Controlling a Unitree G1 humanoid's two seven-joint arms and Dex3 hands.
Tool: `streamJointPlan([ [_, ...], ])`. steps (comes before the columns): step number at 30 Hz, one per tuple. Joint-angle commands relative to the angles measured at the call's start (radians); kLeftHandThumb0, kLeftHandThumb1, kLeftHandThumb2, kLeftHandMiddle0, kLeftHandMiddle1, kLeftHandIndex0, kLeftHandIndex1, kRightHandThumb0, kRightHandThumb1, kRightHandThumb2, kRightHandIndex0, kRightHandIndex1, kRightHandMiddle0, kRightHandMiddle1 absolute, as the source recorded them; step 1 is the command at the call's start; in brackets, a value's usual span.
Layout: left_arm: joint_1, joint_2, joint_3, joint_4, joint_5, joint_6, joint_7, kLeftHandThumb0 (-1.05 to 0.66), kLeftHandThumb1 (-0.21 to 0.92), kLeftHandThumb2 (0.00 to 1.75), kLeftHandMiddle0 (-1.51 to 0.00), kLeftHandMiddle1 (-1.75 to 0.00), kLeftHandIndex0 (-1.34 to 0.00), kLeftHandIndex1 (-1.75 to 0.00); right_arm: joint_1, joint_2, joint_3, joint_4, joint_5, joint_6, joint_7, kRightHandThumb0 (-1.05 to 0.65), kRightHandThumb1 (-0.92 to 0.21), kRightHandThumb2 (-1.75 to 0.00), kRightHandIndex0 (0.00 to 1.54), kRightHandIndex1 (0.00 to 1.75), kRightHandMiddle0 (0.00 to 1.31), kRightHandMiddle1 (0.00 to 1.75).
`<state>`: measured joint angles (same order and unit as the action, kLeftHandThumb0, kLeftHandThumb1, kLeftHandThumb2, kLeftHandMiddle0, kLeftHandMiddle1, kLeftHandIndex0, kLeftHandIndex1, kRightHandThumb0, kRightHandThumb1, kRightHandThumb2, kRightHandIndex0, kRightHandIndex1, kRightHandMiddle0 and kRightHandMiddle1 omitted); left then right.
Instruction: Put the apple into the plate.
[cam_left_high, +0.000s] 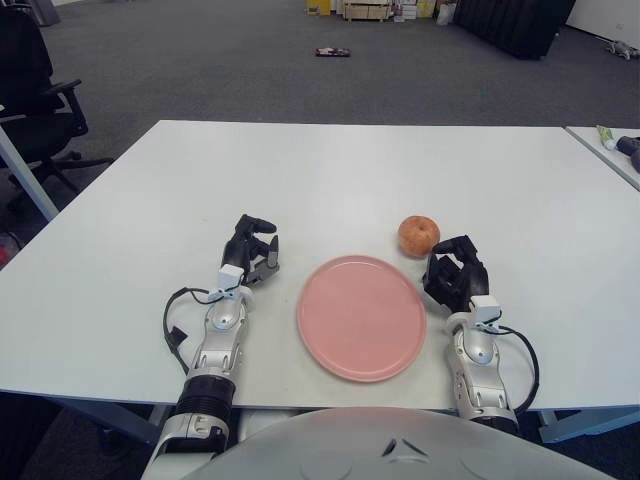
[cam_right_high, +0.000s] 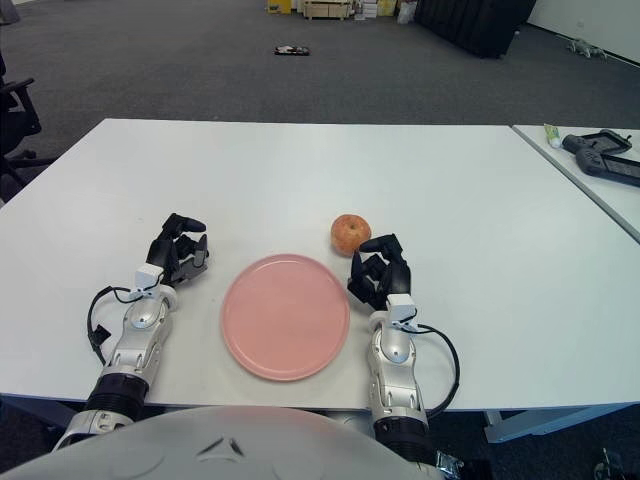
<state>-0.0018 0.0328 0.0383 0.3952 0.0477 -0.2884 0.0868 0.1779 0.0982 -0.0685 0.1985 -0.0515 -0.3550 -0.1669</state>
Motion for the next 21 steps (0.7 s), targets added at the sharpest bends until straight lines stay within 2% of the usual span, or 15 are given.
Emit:
streamJointPlan([
  [1,0.018,0.000,-0.002,0.019,-0.001,0.032,-0.011,-0.39,0.66,0.89,-0.57,-1.75,-0.36,-1.75,0.006,0.001,-0.001,0.002,0.007,0.019,-0.002,-0.39,-0.63,-0.93,0.75,1.75,0.38,1.75],
  [21,0.015,-0.004,0.001,0.022,0.000,0.028,-0.006,-0.39,0.66,0.89,-0.57,-1.75,-0.35,-1.75,0.005,0.004,-0.005,-0.004,0.010,0.019,-0.004,-0.39,-0.63,-0.92,0.74,1.75,0.37,1.75],
])
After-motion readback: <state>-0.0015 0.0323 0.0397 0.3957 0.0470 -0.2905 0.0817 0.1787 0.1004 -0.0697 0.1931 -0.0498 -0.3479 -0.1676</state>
